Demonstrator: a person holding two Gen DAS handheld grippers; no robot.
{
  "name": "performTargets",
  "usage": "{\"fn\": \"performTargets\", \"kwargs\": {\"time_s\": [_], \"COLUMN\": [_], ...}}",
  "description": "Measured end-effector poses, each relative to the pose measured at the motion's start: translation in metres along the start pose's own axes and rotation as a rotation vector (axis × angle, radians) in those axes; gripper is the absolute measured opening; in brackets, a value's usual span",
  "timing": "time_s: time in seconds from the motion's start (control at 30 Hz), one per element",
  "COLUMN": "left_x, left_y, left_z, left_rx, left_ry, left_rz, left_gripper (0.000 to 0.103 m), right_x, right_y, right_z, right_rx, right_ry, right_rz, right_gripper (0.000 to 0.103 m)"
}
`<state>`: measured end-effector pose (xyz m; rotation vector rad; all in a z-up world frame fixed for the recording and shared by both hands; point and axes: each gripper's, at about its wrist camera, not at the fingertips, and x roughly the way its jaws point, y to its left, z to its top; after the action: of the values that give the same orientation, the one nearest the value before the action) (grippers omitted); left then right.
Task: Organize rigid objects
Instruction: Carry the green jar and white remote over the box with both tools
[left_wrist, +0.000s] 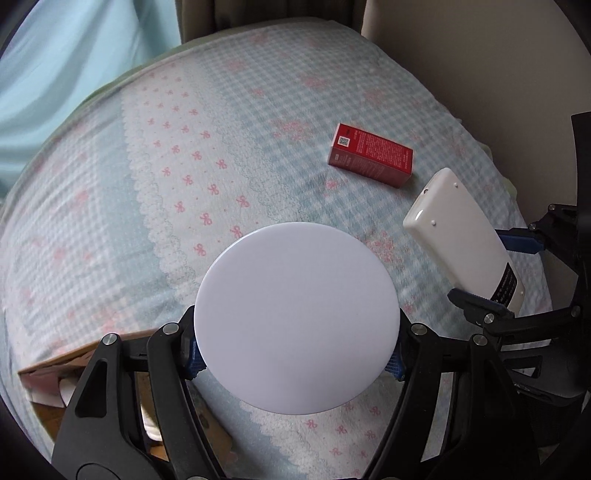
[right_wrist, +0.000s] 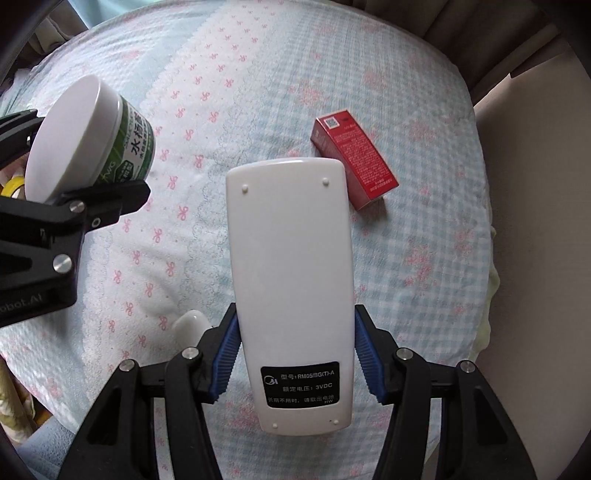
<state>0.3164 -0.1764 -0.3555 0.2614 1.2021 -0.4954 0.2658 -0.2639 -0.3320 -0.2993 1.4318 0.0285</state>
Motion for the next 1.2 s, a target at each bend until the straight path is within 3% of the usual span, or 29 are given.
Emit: {"fn": "performTargets", "kwargs": {"time_s": [0.23,0.67,0.93,1.2], "left_x": [-0.073,-0.170,-0.195,-0.181], "left_y": [0.033,0.154,0.239,0.326], "left_z": [-0.023,-0.113,-0.166,-0.193], "left_rx": [-0.045,-0.129,-0.138,-0.169], "left_ry": [-0.058,-0.086,-0.081,-0.041], "left_rz": [0.018,0.065,0.061,0.101], "left_gripper": [0.068,0.068,0.068,0.068], "right_x": [-0.077,-0.139,-0.147,-0.122], "right_y": [0.025,0.114,0.182,0.259], "right_z": [0.007,0.033,0.063,0.093], "right_rx": [0.005,0.018,0.023,-0.083], "right_ry": [-0.065,-0.140,-0.156,-0.093], "right_rz": [0.025,0.148,0.209,0.209], "right_gripper": [0.054,0.054,0.054,0.054]}}
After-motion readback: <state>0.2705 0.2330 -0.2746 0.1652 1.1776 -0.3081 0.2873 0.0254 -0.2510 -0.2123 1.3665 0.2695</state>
